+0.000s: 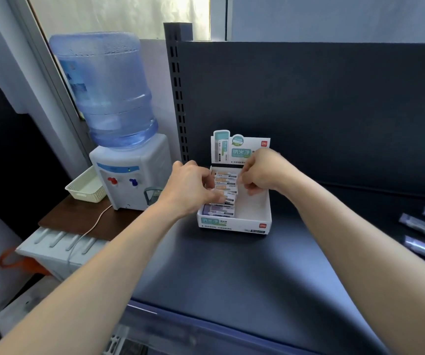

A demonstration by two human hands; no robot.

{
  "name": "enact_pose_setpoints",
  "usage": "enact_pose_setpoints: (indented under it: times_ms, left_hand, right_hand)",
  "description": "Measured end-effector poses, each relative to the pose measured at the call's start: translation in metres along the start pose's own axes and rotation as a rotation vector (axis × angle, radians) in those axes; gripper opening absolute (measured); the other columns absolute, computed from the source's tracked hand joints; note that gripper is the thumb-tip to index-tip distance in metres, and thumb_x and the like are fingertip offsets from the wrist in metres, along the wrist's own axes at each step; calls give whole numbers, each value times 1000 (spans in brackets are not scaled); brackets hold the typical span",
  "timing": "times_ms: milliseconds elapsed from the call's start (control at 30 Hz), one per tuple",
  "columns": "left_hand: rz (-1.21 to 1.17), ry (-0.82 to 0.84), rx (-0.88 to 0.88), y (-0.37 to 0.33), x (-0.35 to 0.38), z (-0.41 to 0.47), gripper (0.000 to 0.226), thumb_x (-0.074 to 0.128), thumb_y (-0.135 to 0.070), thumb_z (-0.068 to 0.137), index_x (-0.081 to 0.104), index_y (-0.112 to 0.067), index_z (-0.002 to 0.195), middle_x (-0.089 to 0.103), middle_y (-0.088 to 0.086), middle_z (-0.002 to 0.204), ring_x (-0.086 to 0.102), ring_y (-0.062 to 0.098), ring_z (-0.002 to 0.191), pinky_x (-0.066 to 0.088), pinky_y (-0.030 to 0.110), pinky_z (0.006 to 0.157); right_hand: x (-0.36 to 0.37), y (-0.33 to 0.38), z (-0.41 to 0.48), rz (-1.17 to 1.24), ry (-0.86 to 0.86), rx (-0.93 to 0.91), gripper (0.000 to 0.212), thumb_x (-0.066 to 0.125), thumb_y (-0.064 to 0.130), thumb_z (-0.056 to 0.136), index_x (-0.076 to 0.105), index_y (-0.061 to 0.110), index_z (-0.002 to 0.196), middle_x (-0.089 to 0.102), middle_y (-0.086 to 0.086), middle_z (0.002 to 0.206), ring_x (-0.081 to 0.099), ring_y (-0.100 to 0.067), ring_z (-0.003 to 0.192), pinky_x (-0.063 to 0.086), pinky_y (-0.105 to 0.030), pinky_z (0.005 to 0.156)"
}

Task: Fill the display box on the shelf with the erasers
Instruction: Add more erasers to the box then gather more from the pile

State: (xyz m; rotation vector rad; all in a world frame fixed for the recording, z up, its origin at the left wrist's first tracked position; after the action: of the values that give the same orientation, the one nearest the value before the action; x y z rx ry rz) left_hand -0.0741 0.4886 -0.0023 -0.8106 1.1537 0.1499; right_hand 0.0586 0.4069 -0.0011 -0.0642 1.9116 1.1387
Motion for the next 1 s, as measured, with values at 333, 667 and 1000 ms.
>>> enact_pose_setpoints:
  times_ms: [333, 667, 1000]
  left_hand:
    - [81, 13, 133, -9, 1, -2, 19, 74, -32, 77, 69, -18, 88, 46, -1, 91, 36, 22, 100, 33, 29, 77]
    - [31, -40, 197, -6, -4, -3, 24, 69, -25, 83, 70, -18, 106, 45, -2, 90, 33, 20, 94, 32, 27, 80]
    - [-190, -65, 360, -83, -12, -27, 13, 62, -15, 86, 72, -16, 93, 60, 1, 89, 50, 17, 86, 39, 23, 75]
  right_hand:
    - [1, 7, -14, -123, -81, 35, 30, 62, -8, 77, 71, -4, 105, 70, -9, 85, 60, -20, 73, 57, -47, 85]
    - [-5, 0, -42, 14, -250, 19, 19, 58, 2, 87, 65, 11, 71, 64, -6, 74, 64, -19, 64, 61, -33, 72]
    - [-62, -36, -96, -104, -430, 26, 12, 60, 11, 85, 72, 13, 83, 66, -7, 86, 63, -24, 79, 52, -29, 71]
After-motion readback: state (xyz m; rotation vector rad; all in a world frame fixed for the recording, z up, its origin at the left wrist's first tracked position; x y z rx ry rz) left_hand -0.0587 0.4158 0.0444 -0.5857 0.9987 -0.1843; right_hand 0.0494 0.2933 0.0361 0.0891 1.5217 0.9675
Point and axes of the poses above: each hand's wrist, its own z-axis towards the middle knuckle, its own x-axis out of the palm, y = z × x, the point moved 7 cm from there along z, towards the middle knuckle
